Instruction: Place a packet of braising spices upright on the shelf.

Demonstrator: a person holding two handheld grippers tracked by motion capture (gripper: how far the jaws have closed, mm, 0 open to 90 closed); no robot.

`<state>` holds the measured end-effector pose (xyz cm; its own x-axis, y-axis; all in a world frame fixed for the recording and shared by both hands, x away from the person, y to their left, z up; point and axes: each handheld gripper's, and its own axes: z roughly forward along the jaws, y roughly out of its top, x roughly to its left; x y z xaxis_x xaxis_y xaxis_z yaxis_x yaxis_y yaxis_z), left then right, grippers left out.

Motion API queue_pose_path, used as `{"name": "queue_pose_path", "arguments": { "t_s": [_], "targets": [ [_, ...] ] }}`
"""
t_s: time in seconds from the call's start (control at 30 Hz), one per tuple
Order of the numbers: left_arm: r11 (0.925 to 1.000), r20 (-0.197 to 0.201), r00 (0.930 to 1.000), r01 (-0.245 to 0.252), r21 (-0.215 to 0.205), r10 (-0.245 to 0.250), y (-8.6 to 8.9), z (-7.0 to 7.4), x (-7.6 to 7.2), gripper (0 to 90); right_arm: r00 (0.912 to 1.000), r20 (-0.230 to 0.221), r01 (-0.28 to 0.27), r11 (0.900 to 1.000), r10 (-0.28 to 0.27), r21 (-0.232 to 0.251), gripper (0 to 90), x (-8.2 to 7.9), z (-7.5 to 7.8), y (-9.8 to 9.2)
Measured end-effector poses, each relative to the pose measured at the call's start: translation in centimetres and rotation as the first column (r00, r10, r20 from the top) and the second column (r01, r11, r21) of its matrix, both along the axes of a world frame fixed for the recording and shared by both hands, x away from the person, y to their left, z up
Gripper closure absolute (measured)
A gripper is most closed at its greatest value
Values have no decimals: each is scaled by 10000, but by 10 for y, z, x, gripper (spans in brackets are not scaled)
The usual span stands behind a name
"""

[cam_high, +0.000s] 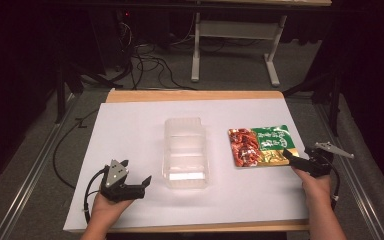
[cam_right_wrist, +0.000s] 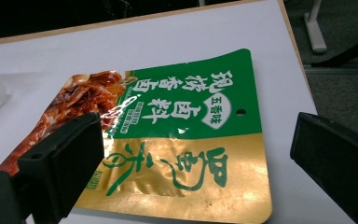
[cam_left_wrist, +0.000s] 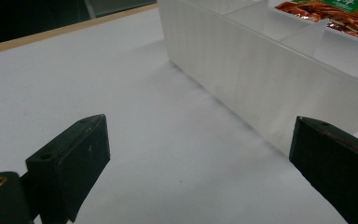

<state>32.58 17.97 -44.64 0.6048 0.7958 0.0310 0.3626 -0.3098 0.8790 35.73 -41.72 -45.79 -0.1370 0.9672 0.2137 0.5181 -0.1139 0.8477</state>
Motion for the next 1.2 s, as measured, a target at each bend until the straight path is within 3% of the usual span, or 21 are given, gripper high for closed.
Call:
{"name": "queue_pose_path", "arguments": {
  "t_s": [0.07,0.2,0.47,0.83,1.2],
  "targets": [
    [10000,-11,10000,33,32,-33,0,0,0,54,10000,-1,33,10000,-33,58,40,0,-1,-1],
    [10000,-1,10000,82,40,-82,-1,0,0,55,9997,-178,181,9950,-164,978,80,0,-4,-12],
    [9999,-30,9999,118,21,-118,-1,-1,0,55,9984,-513,331,9864,-251,1610,130,1,-8,-17],
    [10000,48,10000,18,70,-18,0,0,-1,33,9965,-750,496,9816,-363,1841,161,0,-9,-18],
    [9997,-12,9997,237,44,-237,1,-1,0,28,9926,-1080,737,9831,-560,1678,199,1,-12,-19]
  ]
}}
